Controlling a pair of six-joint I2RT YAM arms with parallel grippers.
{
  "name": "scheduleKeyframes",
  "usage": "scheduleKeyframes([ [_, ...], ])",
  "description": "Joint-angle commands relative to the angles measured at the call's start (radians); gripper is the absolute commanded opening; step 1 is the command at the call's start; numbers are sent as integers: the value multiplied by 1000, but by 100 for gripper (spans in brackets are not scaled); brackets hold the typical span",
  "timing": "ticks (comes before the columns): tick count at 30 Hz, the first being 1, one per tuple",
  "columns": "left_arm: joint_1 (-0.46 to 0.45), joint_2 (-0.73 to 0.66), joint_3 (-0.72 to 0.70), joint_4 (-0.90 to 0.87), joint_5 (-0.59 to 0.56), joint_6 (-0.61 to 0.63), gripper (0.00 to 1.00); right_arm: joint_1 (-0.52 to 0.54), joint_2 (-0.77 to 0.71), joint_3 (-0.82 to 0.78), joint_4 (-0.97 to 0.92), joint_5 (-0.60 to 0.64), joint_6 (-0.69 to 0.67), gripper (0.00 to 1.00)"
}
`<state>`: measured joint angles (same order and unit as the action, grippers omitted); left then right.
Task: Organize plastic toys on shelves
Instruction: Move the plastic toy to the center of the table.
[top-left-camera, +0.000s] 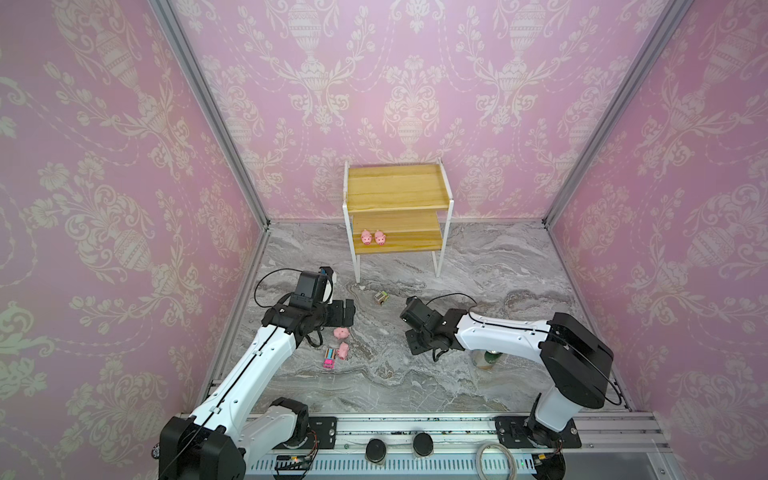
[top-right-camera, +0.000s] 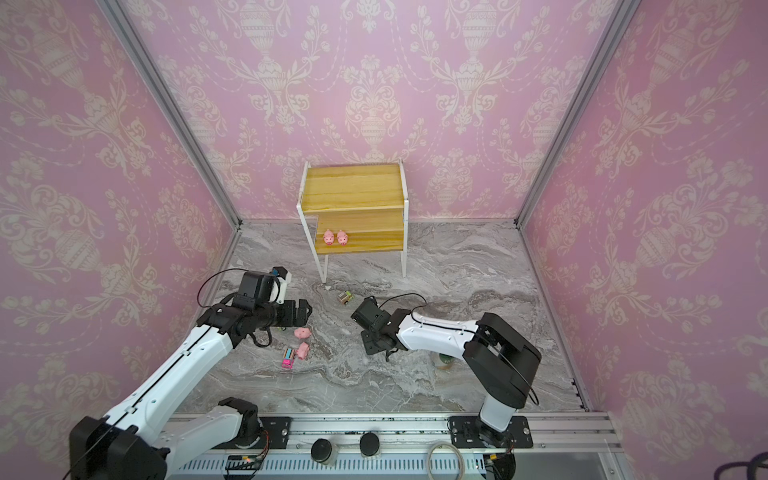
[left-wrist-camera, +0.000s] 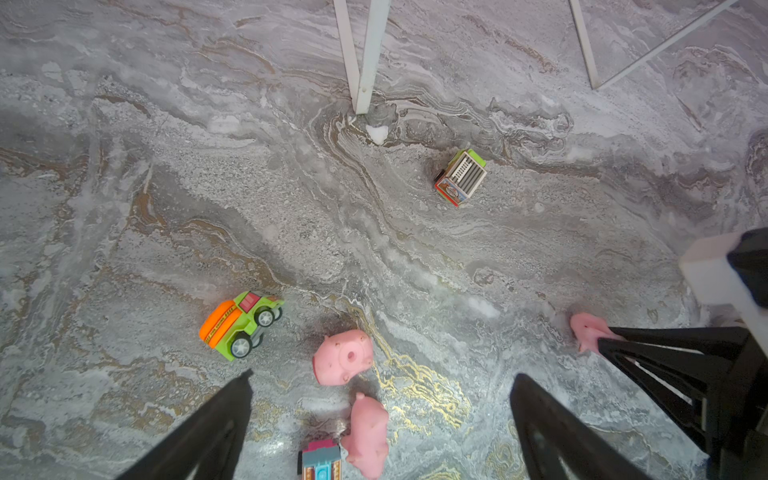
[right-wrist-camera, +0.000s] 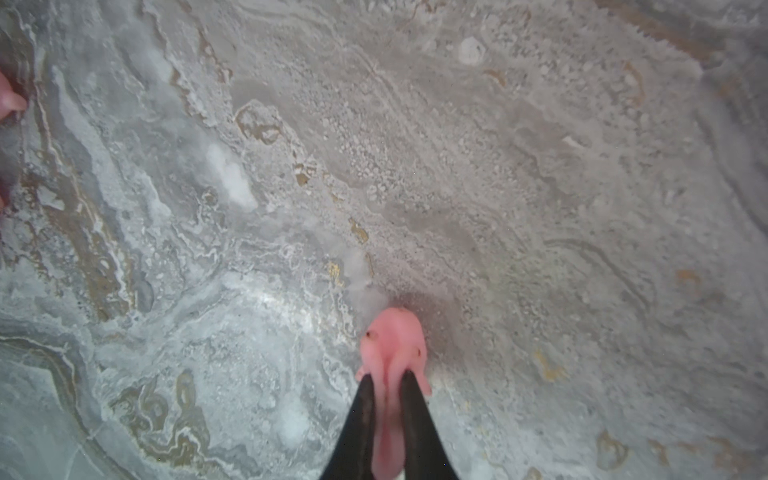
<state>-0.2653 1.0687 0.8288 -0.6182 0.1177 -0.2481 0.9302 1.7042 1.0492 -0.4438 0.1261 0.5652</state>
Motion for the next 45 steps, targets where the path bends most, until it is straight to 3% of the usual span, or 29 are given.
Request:
scheduleKeyframes([
  [1,-8,-3,21,-14,1,14,99,-3,51,109,-127,-38,-63,15],
  [8,-6,-9,18,-16,2,15,99,-42,236,309,-180,-148,-158,24],
  [13,-6,-10,18,-15,0,15,99,-65,352,465,-217,-163,-205,28],
  [20,-6,-25,16,-19,-14,15,99,-91,410,568,-180,-172,-218,41],
  [27,-7,-28,17,-18,-21,14,99,-99,301,450,-15,-140,-210,59],
  [32,-6,-31,17,-18,-26,15,99,-93,167,271,180,-108,-190,65],
  [35,-7,-31,16,-17,-26,17,99,-73,100,180,258,-27,-152,65],
  [39,-7,-30,18,-15,-27,18,99,-17,56,85,331,103,-44,66],
  [45,-7,-33,16,-16,-24,15,99,85,92,104,307,286,199,65],
])
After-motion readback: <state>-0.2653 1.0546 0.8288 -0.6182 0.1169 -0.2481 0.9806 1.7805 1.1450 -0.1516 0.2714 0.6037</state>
